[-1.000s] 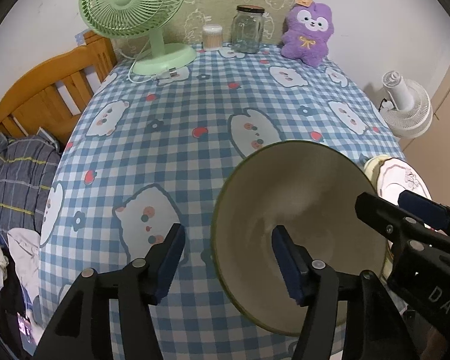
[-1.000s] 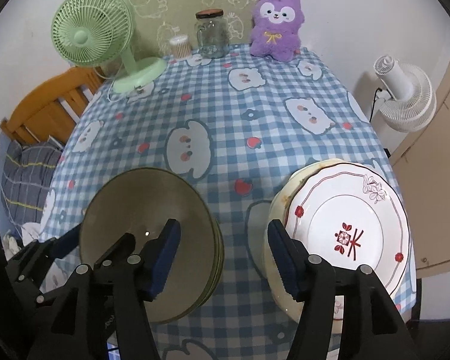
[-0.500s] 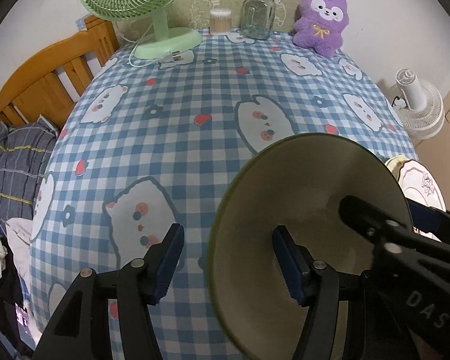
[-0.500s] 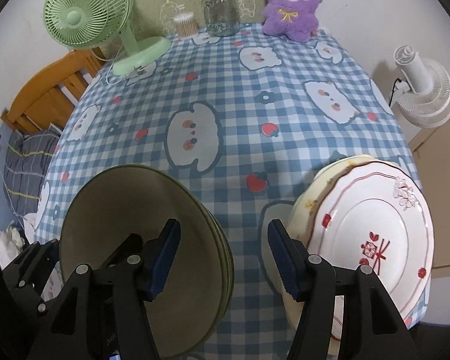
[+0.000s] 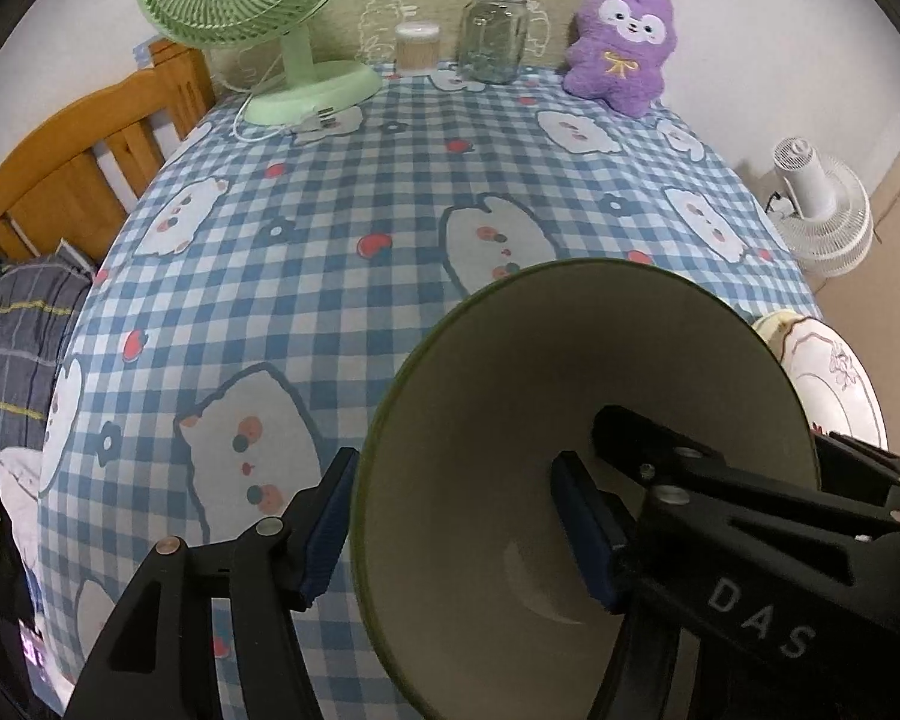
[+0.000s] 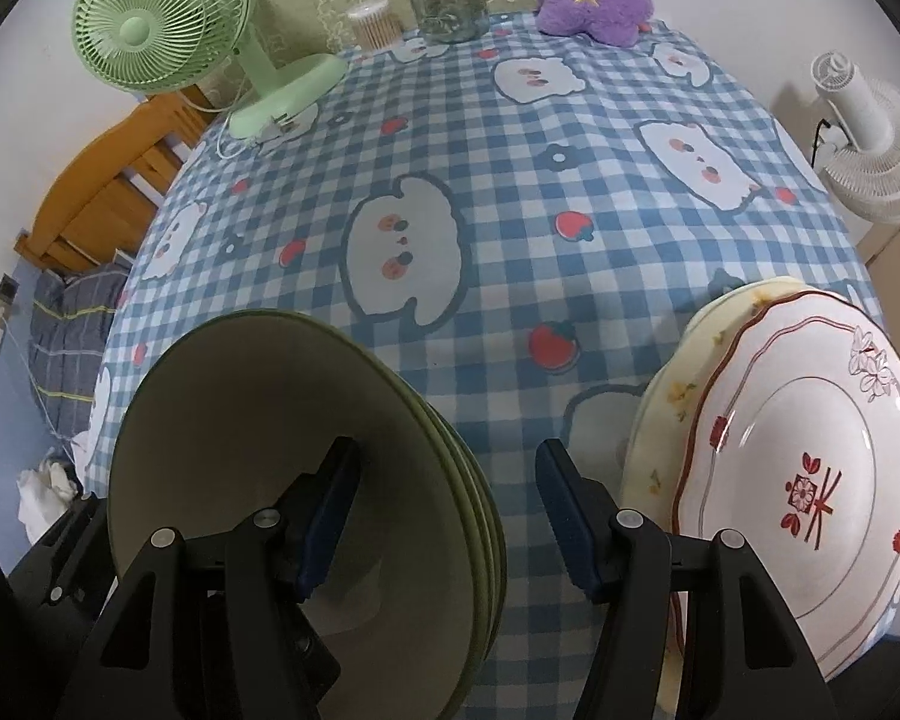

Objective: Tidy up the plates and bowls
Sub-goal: 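Carry the bowl with both grippers toward the white plate stack, then lower the bowl onto the nested cream bowls atop the plates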

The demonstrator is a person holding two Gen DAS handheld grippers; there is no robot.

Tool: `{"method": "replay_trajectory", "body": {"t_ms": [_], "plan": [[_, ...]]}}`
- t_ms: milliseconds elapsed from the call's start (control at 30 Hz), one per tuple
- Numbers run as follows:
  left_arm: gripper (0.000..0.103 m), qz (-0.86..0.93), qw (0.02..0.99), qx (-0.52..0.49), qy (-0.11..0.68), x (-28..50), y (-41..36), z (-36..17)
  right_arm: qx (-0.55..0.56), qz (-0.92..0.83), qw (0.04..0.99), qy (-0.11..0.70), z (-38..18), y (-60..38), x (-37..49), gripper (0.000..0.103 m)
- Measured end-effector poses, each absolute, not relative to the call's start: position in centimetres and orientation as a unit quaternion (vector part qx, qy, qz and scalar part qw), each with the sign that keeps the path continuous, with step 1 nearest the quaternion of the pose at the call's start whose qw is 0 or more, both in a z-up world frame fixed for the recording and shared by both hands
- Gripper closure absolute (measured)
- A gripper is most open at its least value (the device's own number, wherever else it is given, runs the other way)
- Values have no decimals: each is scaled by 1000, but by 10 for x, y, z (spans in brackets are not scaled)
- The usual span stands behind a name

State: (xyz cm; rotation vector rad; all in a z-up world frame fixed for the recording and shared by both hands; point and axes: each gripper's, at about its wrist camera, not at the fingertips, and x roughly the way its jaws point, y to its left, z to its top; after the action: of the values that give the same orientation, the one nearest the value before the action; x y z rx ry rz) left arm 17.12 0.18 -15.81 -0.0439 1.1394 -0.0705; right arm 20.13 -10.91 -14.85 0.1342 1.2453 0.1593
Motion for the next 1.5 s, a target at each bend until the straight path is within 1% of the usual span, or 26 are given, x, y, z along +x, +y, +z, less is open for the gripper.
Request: {"method": "replay_trajectory", "body": {"t_ms": [100, 133, 167, 200, 233, 300, 333, 633, 767, 800, 867, 1233, 1500], "plan": [[32, -32, 842, -17, 538, 172, 1, -158, 71, 75, 806, 583, -149, -111, 201, 39], [34, -33, 842, -17, 538, 172, 1, -158, 72, 75, 805, 584, -150, -112, 201, 39], [36, -39, 842, -17, 538, 172, -1, -158, 74, 75, 804, 585, -150, -112, 201, 39], [43, -46, 841, -17, 538, 171, -2, -157, 76, 75, 803, 586, -151, -113, 201, 39], [49, -51, 841, -16, 538, 171, -3, -157, 80, 78, 801, 589, -151, -113, 201, 43], [48, -52, 844, -1, 534, 169, -9, -155, 85, 89, 797, 592, -151, -112, 201, 51], [48, -52, 845, 3, 533, 169, -10, -155, 81, 89, 796, 593, -150, -111, 200, 52], [45, -79, 831, 2, 551, 167, -6, -159, 61, 95, 782, 612, -151, -113, 195, 52], [46, -83, 832, 9, 548, 163, -9, -158, 67, 91, 781, 615, -152, -114, 193, 52], [47, -84, 832, 8, 548, 164, -8, -159, 69, 91, 781, 614, -152, -113, 193, 53], [48, -85, 833, 9, 546, 164, -8, -159, 70, 100, 782, 611, -152, -110, 194, 59], [51, -73, 823, 6, 564, 167, -7, -155, 51, 76, 786, 611, -146, -103, 195, 59], [51, -78, 825, -6, 560, 166, -5, -138, 37, 72, 799, 595, -123, -100, 191, 58]]}}
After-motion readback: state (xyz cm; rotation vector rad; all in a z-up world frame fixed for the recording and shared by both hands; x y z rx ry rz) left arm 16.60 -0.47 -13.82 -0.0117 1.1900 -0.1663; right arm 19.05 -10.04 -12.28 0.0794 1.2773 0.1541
